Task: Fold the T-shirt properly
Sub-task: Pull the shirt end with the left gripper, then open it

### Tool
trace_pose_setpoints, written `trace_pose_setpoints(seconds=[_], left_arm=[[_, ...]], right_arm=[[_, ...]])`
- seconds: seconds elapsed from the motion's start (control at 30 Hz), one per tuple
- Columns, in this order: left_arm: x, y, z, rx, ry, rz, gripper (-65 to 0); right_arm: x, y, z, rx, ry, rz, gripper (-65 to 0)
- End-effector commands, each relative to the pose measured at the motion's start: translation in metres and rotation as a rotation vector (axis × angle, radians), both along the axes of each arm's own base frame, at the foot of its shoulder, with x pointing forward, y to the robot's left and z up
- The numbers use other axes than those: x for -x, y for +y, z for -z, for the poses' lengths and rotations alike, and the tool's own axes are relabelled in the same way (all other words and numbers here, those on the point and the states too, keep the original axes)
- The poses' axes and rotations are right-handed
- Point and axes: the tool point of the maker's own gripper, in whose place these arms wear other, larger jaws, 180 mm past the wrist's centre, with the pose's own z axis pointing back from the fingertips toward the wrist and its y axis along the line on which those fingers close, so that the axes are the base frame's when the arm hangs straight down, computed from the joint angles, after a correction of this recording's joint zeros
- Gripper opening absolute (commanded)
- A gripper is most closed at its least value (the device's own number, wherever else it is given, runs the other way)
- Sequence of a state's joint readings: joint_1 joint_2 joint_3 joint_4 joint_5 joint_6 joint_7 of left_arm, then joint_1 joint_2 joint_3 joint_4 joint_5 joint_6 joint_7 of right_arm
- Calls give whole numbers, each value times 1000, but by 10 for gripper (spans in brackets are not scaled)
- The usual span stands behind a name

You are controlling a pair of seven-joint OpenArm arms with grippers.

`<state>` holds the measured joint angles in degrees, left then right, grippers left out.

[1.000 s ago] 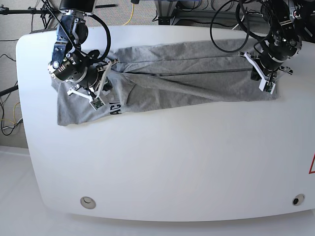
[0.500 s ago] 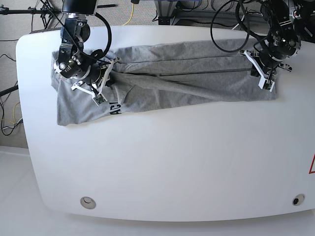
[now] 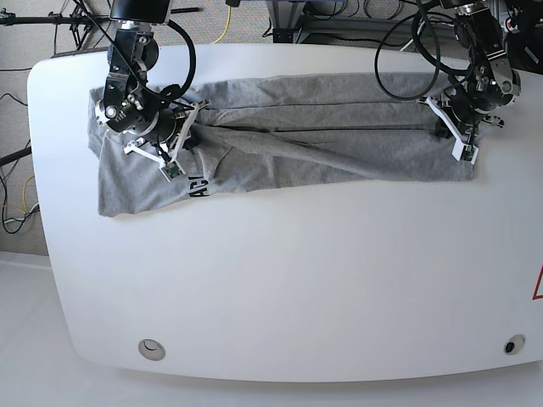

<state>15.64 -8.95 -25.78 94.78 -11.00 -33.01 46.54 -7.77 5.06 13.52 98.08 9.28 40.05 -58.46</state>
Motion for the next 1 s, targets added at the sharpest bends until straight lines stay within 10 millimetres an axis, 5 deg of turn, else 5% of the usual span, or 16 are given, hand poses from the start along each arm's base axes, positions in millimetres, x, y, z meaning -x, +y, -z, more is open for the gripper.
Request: trace_pose_setpoints(seconds=[0.0,0.57,0.97], left_arm=[[-5,4,-1,-2,-18,3,-647],[-37,22,5,-2,-17,5,-647],[-36,36,1,-34,-16,4,-647]], right_arm=[[1,-4,-1,20,6,1,-650],[-14,-16,-9,-21,-34,120,-650],[-25,-9,-12,-25,-54,145,-650]])
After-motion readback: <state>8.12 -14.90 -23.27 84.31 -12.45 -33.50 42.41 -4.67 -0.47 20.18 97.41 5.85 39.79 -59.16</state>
